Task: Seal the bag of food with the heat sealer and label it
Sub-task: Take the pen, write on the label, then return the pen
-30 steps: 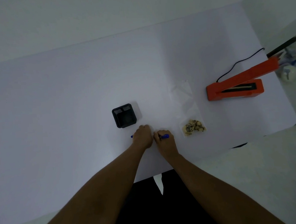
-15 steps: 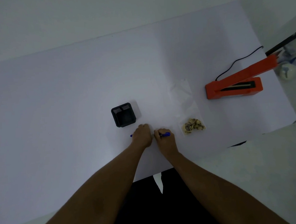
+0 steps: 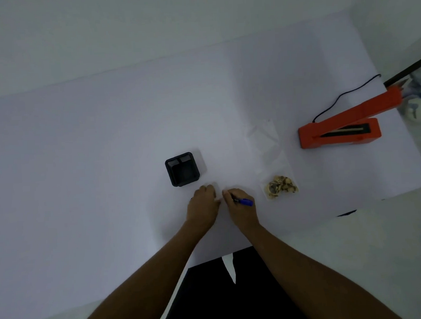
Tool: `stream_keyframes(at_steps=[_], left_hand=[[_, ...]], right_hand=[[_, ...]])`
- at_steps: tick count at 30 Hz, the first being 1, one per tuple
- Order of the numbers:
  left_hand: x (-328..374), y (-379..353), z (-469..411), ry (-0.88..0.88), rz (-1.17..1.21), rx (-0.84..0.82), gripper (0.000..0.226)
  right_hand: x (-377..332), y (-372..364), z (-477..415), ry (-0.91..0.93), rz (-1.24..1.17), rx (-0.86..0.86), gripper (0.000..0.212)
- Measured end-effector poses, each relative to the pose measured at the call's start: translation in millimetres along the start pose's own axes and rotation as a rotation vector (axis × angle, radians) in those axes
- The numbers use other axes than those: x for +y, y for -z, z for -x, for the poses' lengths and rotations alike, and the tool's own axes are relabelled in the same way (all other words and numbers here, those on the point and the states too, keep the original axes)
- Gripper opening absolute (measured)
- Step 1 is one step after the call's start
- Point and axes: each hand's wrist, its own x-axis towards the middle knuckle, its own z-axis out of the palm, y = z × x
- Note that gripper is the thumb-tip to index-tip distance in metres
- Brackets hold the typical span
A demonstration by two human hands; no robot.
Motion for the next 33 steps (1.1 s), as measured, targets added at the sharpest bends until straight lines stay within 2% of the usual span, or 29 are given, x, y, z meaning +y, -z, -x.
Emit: stream_keyframes(at_steps=[2,5,7,9,11,13,15,17,19,23,28,33], left_hand=[[-9,3,15,0.041,0.008,0.137,0.030],[-27,6,24,0.180,-0.008,0.186,0.047],[-35,6,22,0.213,0.012,0.166,0.039],[-40,7,17,0.188,0.031,0.151,0.017],[-44,11,16,0.190,0.077,0.171,0.019],[-44,20,20,0.208,0.244,0.203,0.019],[-38,35,27,0.184,0.453,0.220,0.017],[-31,56,38,0.157,0.621,0.201,0.018],[-22,82,52,0.139,0.769,0.190,0.018],[1,135,84,0.097,0.983,0.199,0.016],[23,181,107,0.049,1.094,0.192,0.018],[32,213,113,-0.011,1.132,0.196,0.021]], right_hand=[[-6,3,1,-0.001,-0.008,0.013,0.026],[-12,3,4,-0.001,-0.052,0.029,0.023],[-19,3,6,0.011,-0.061,0.031,0.018],[-29,3,9,0.013,-0.084,0.013,0.011],[-39,5,12,-0.042,-0.144,-0.015,0.009],[-49,9,14,-0.171,-0.234,-0.046,0.018],[-64,17,13,-0.319,-0.325,-0.078,0.035],[-84,26,12,-0.382,-0.411,-0.099,0.048],[-105,34,14,-0.352,-0.463,-0.087,0.049],[-155,44,24,-0.177,-0.508,-0.002,0.046],[-207,50,34,0.073,-0.520,0.028,0.047],[-235,50,35,0.184,-0.512,0.035,0.050]])
